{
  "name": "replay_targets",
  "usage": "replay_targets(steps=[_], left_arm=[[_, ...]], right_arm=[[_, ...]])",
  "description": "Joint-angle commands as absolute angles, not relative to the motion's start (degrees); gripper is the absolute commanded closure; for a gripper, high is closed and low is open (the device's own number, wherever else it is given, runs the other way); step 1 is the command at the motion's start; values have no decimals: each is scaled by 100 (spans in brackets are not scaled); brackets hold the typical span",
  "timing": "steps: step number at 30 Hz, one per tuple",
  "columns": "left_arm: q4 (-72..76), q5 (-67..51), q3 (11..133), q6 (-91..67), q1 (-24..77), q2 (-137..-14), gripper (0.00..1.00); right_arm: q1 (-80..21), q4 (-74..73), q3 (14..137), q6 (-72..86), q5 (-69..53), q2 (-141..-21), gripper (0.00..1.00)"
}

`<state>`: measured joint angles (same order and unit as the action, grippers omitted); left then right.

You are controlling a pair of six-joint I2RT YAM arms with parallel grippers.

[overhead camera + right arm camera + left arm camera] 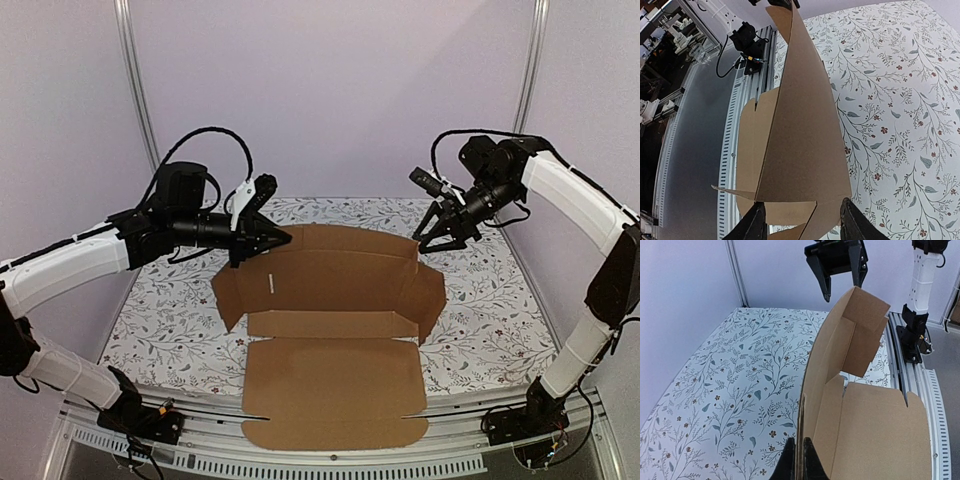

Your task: Fold the paper box

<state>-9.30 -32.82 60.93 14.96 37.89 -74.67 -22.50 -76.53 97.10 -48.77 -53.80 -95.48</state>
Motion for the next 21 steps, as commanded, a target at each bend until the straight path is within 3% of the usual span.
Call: replay_targets(steps=[1, 13, 21], left_arm=[[-665, -3416, 6205, 1292, 3806, -7542, 100], [-509, -3548, 6187, 1116, 3650, -7513, 100], [-509, -3911, 6242, 1040, 3647, -7657, 100]], right_arm=[[-2448, -7243, 9530, -4305, -5756, -9571, 51], [-2460, -7673, 9266, -5275, -5580, -9112, 44], [-2509, -6493, 9246, -4325, -5381, -9074, 45]])
